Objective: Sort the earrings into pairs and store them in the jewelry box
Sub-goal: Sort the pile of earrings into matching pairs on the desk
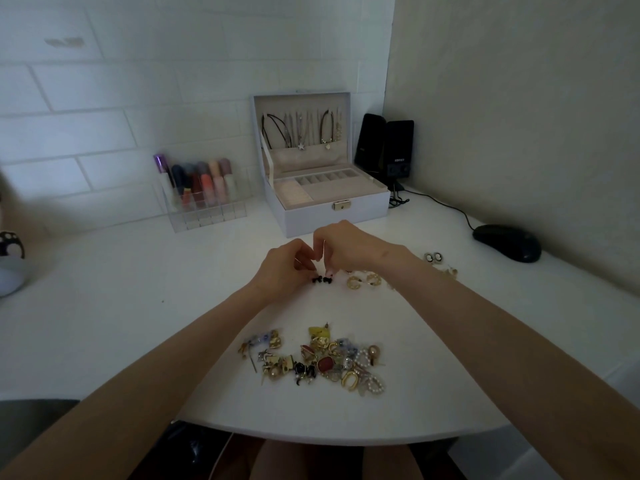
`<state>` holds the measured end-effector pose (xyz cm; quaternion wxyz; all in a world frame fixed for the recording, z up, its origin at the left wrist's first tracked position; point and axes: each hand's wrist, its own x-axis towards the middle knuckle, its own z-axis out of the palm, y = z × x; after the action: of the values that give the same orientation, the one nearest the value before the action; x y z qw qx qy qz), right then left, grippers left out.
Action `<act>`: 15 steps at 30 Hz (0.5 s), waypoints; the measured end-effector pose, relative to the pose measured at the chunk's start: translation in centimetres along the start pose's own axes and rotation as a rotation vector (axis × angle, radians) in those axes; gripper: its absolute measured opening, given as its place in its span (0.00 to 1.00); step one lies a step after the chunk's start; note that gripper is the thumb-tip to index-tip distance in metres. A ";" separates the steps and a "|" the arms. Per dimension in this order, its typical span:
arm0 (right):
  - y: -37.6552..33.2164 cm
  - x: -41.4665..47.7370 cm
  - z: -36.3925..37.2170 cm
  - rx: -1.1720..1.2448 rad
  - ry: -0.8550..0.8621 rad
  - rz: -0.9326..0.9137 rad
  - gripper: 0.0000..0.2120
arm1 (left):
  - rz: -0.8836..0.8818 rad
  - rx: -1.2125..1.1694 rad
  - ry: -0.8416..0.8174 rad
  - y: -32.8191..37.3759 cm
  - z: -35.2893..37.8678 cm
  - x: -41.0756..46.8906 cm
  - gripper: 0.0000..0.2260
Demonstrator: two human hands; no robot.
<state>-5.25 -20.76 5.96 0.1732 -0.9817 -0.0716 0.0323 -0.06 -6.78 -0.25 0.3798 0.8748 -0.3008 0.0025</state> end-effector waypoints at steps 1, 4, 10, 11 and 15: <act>0.0 -0.1 -0.2 0.011 -0.020 0.005 0.13 | 0.005 -0.001 0.001 0.0 0.0 0.0 0.10; 0.0 -0.3 -0.7 0.033 -0.080 0.013 0.13 | 0.012 0.012 -0.012 0.1 0.0 0.1 0.10; 0.1 0.0 0.2 -0.023 -0.082 -0.001 0.11 | 0.018 0.004 -0.021 -0.1 -0.2 -0.1 0.09; 0.1 0.1 0.3 -0.020 -0.070 0.003 0.09 | 0.015 -0.007 -0.019 -0.1 -0.3 -0.2 0.08; 0.4 0.4 0.7 0.000 -0.030 0.038 0.05 | 0.007 -0.021 -0.048 0.1 -0.5 -0.3 0.08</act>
<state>-4.86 -20.84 5.18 0.1716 -0.9823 -0.0555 0.0502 -0.22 -6.29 0.09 0.3816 0.8695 -0.3131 -0.0204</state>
